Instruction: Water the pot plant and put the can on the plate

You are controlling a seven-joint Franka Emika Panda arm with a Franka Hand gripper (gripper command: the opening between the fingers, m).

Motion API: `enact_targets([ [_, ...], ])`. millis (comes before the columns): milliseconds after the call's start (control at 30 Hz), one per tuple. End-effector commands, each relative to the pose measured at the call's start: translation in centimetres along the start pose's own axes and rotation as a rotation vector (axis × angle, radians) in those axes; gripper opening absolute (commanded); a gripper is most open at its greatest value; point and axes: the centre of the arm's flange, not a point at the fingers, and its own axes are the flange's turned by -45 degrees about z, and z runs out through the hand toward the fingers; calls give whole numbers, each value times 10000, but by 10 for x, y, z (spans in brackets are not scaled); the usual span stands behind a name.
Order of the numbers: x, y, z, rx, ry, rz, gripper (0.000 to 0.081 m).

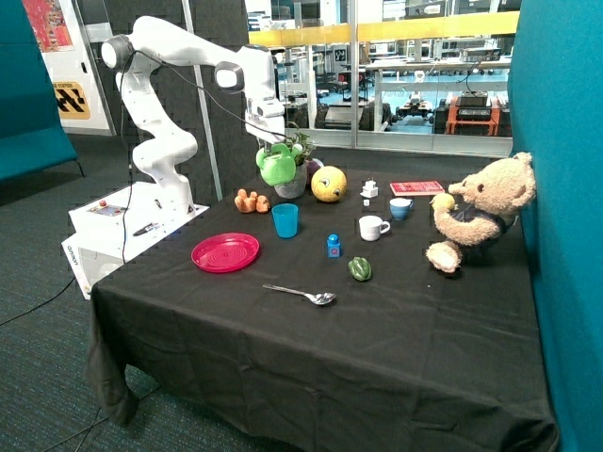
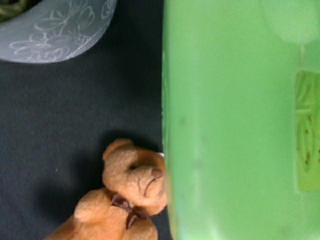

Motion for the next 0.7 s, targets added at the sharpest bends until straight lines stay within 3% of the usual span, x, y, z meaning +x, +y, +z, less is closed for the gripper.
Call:
enact_targets([
  [0, -12, -9, -9, 64, -16, -68, 0],
  [667, -26, -46, -10, 64, -15, -233, 0],
])
